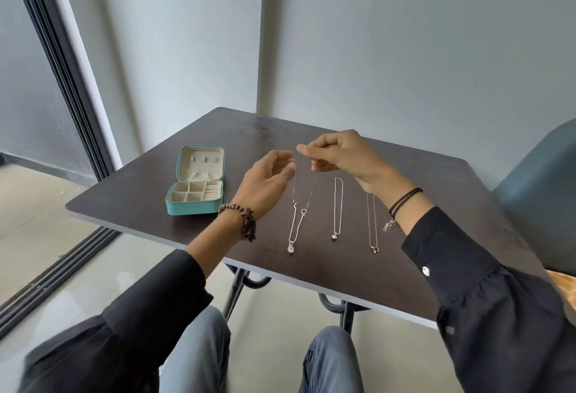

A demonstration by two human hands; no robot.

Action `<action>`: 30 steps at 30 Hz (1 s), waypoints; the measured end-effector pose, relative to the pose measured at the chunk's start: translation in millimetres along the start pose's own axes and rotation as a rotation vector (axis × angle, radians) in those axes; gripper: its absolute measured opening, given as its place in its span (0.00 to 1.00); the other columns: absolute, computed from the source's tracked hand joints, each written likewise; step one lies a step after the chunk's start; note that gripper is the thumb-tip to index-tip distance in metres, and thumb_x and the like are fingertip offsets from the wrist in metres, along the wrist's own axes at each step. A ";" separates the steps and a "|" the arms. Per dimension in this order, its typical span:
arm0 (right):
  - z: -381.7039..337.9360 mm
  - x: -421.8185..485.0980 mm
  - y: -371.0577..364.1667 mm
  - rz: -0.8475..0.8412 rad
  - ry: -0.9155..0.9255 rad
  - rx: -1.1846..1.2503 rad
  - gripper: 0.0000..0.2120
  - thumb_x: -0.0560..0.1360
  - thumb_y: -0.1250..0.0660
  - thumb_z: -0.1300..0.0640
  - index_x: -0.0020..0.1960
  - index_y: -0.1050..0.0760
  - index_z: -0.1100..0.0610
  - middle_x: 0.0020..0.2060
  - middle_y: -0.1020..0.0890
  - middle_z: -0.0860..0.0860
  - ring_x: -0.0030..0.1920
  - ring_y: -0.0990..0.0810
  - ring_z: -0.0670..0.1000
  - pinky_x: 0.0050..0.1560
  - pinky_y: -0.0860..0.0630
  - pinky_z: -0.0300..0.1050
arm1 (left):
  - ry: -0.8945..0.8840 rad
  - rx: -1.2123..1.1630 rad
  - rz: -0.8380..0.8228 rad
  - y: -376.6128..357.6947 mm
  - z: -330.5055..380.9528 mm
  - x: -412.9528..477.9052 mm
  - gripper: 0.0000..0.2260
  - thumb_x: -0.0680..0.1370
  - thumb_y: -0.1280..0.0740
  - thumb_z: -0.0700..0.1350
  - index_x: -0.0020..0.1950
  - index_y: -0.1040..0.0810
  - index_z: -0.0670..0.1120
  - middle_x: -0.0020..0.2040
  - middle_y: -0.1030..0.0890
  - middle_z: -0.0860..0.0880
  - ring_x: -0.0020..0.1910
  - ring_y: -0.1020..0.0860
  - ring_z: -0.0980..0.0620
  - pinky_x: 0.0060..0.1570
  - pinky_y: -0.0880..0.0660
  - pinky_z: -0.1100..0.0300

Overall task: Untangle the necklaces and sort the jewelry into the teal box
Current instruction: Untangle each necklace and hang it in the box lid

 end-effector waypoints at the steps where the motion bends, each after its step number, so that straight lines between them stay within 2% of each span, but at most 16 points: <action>1: -6.6 -8.4 -1.5 -0.002 0.016 0.014 0.18 0.75 0.24 0.50 0.50 0.18 0.67 0.33 0.18 0.52 0.38 0.18 0.49 0.53 0.18 0.47 | -0.002 -0.053 -0.042 -4.3 5.8 -3.8 0.12 0.81 0.35 0.45 0.65 0.24 0.47 0.56 0.17 0.54 0.57 0.21 0.61 0.58 0.27 0.65; 3: -15.3 -23.3 -2.6 0.012 0.043 0.047 0.17 0.75 0.24 0.50 0.49 0.18 0.66 0.33 0.19 0.53 0.37 0.19 0.48 0.52 0.18 0.45 | -0.003 -0.131 -0.076 -9.7 15.1 -11.5 0.09 0.80 0.33 0.44 0.59 0.22 0.45 0.49 0.15 0.53 0.51 0.19 0.62 0.54 0.28 0.66; 6: -16.3 -40.2 -3.8 0.056 0.058 0.097 0.13 0.76 0.25 0.50 0.47 0.17 0.61 0.33 0.20 0.53 0.35 0.22 0.47 0.47 0.19 0.43 | 0.008 -0.273 -0.083 -13.0 22.6 -19.5 0.05 0.79 0.33 0.43 0.47 0.21 0.41 0.39 0.19 0.48 0.43 0.18 0.53 0.55 0.26 0.56; 11: -2.0 -63.2 -12.8 0.108 0.018 0.233 0.14 0.78 0.29 0.47 0.50 0.16 0.59 0.30 0.24 0.48 0.33 0.26 0.47 0.42 0.23 0.39 | 0.051 -0.492 -0.088 -14.7 27.5 -33.3 0.08 0.79 0.35 0.43 0.49 0.19 0.40 0.36 0.21 0.47 0.38 0.21 0.49 0.52 0.24 0.52; 14: 8.8 -75.4 -19.8 0.113 -0.013 0.316 0.13 0.80 0.32 0.47 0.48 0.16 0.55 0.31 0.24 0.48 0.32 0.26 0.46 0.40 0.25 0.38 | 0.077 -0.618 -0.121 -16.8 33.0 -39.4 0.10 0.80 0.38 0.43 0.52 0.19 0.42 0.40 0.19 0.48 0.38 0.21 0.51 0.53 0.24 0.52; 19: 26.9 -94.4 -33.4 0.105 -0.077 0.383 0.15 0.82 0.35 0.50 0.51 0.18 0.61 0.34 0.20 0.51 0.34 0.23 0.49 0.42 0.23 0.40 | 0.071 -0.761 -0.172 -13.7 47.8 -41.2 0.15 0.81 0.39 0.45 0.62 0.22 0.40 0.53 0.16 0.45 0.43 0.19 0.51 0.57 0.23 0.51; 22: 37.5 -103.6 -40.3 0.062 -0.102 0.372 0.15 0.80 0.31 0.49 0.51 0.18 0.62 0.39 0.16 0.54 0.39 0.19 0.51 0.49 0.23 0.44 | 0.050 -0.797 -0.161 -7.9 53.6 -38.3 0.18 0.82 0.39 0.47 0.67 0.25 0.38 0.59 0.17 0.42 0.50 0.18 0.48 0.56 0.22 0.52; 25: 43.7 -112.0 -41.0 0.049 -0.121 0.341 0.14 0.79 0.29 0.53 0.53 0.18 0.64 0.42 0.14 0.56 0.43 0.17 0.52 0.53 0.23 0.45 | 0.018 -0.833 -0.155 -2.3 61.1 -34.9 0.18 0.82 0.40 0.47 0.70 0.27 0.40 0.62 0.18 0.42 0.59 0.19 0.47 0.59 0.22 0.51; 30: 35.1 -124.2 -39.5 0.013 -0.092 0.270 0.10 0.79 0.30 0.57 0.54 0.17 0.64 0.45 0.13 0.57 0.44 0.15 0.51 0.52 0.23 0.38 | -0.028 -0.841 -0.140 7.0 70.3 -26.5 0.18 0.81 0.37 0.43 0.71 0.28 0.45 0.64 0.19 0.43 0.62 0.20 0.46 0.66 0.27 0.47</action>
Point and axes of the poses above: each hand's wrist, its own x-axis towards the middle knuckle, its own y-axis out of the back of the hand, z = x × y, the point moved 9 cm from there along x, towards the middle knuckle
